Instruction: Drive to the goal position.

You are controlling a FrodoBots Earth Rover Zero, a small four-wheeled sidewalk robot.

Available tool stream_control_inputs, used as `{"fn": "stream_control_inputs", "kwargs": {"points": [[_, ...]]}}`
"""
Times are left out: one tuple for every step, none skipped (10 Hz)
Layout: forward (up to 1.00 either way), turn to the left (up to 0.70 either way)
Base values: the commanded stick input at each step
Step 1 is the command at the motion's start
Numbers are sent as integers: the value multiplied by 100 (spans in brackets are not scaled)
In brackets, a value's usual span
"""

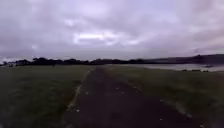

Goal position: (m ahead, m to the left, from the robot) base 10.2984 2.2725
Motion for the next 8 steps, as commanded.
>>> {"fn": "stream_control_inputs", "kwargs": {"points": [[85, 27], [85, 10], [85, 0], [85, 0], [85, 0], [85, 0], [85, 0], [85, 0]]}}
